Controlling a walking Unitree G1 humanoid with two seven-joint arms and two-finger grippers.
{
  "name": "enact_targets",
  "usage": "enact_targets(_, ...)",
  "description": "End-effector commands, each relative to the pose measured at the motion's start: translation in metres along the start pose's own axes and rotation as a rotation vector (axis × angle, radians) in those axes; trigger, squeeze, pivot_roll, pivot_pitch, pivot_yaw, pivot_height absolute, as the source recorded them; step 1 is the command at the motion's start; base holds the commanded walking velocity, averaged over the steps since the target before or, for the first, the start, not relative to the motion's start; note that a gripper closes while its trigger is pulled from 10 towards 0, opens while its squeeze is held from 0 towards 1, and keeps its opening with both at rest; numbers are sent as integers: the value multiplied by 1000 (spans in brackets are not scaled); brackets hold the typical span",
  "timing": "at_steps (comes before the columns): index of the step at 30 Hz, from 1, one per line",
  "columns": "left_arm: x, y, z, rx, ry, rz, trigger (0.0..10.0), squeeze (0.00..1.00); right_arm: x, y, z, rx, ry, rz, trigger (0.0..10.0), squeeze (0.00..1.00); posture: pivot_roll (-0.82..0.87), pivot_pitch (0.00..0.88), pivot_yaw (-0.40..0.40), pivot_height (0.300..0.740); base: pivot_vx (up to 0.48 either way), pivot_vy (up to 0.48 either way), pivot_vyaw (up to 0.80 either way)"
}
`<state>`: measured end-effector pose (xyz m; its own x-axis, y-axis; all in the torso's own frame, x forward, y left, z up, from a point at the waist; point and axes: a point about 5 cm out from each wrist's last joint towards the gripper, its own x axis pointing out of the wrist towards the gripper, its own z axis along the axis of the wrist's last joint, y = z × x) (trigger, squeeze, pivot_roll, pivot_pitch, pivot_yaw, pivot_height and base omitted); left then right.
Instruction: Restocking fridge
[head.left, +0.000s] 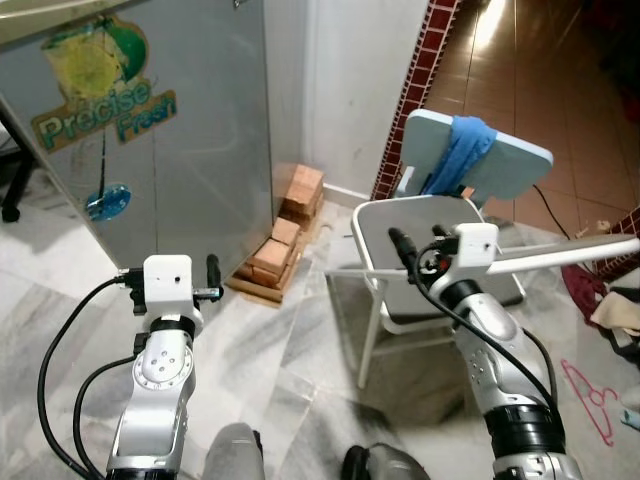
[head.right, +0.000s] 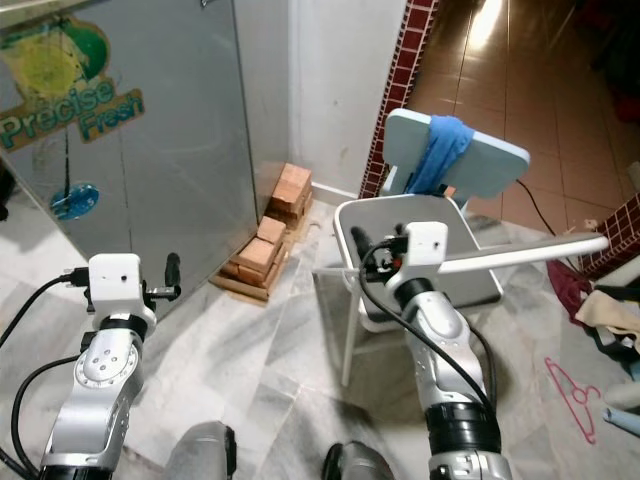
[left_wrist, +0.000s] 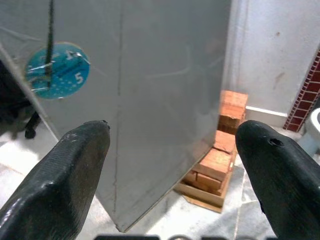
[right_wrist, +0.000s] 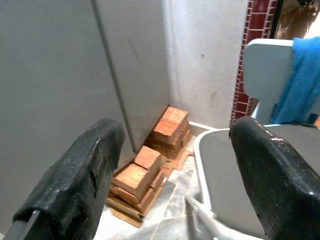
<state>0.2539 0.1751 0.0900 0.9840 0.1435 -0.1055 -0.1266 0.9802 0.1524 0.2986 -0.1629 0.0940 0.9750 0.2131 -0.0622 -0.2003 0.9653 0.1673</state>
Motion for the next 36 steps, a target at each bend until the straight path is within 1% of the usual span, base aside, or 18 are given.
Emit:
enact_targets(1, 0, 1, 7, 3, -29, -10, 10000, 0, 1, 7, 4, -3, -25, 13, 10000, 0, 81, 121, -46, 740, 0, 480, 0)
enact_targets(2, 1, 0, 10, -1, -37, -16, 10000, 0, 1, 8, 5, -8, -30, 10, 10000, 0, 81, 121, -46, 740, 0, 480, 0)
enact_targets(3, 1, -2, 14, 14, -63, -42, 10000, 0, 0, 6, 8, -22, -49, -25, 10000, 0, 79, 114, -40, 740, 0, 480, 0)
enact_targets(7, 2, -4, 16, -1, -72, -65, 10000, 0, -3, 1, 6, -21, -45, -77, 10000, 0, 77, 112, -38, 740, 0, 480, 0)
enact_targets(11, 2, -4, 13, -29, -73, -62, 10000, 0, -12, -8, -9, 36, -10, -145, 10000, 0, 45, 76, -19, 740, 0, 480, 0)
enact_targets(12, 2, -4, 13, -29, -73, -62, 10000, 0, -12, -8, -9, 36, -10, -145, 10000, 0, 45, 76, -19, 740, 0, 480, 0)
enact_targets(14, 2, 1, 5, -43, -55, -36, 10000, 0, -14, -7, -19, 43, 19, -164, 10000, 0, 39, 76, -17, 740, 0, 480, 0)
enact_targets(17, 4, 0, 5, -47, -57, -36, 10000, 0, -12, -4, -15, 33, 2, -161, 10000, 0, 40, 68, -28, 740, 0, 480, 0)
enact_targets(18, 6, -1, 7, -53, -73, -63, 10000, 0, -10, -4, -11, -14, -4, -182, 10000, 0, 41, 69, -27, 740, 0, 480, 0)
enact_targets(19, 6, -1, 7, -53, -73, -63, 10000, 0, -10, -4, -11, -14, -4, -182, 10000, 0, 41, 69, -27, 740, 0, 480, 0)
enact_targets(21, 7, -4, 8, -32, -95, -103, 10000, 0, -5, -2, -2, -123, -39, -189, 10000, 0, 45, 70, -30, 740, 0, 476, 0)
enact_targets(24, 6, -4, 7, -29, -93, -102, 10000, 0, -5, -2, -1, -112, -50, -185, 10000, 0, 45, 70, -30, 740, 0, 476, 0)
enact_targets(25, 3, -4, 6, -11, -103, -120, 10000, 0, -4, -3, 3, -109, -85, -187, 10000, 0, 47, 72, -32, 740, 0, 472, 0)
enact_targets(27, 2, -4, 5, -6, -107, -126, 10000, 0, -5, -3, 5, -121, -97, -183, 10000, 0, 47, 72, -32, 740, 0, 472, 0)
enact_targets(29, -1, -3, 3, 4, -111, -128, 10000, 0, -9, -4, 6, -160, -92, -181, 10000, 0, 50, 73, -34, 740, 0, 472, 0)
enact_targets(30, -1, -1, 2, 0, -110, -114, 10000, 0, -13, -5, 5, -138, -101, -187, 10000, 0, 49, 72, -36, 740, 0, 472, 0)
enact_targets(35, 2, 3, 3, -11, -104, -86, 10000, 0, -17, -7, 3, -121, -102, -194, 10000, 0, 51, 71, -38, 740, 0, 477, 0)
enact_targets(36, 3, 4, 2, -12, -97, -86, 10000, 0, -17, -6, 0, -109, -85, -193, 10000, 0, 50, 71, -38, 740, 0, 480, 0)
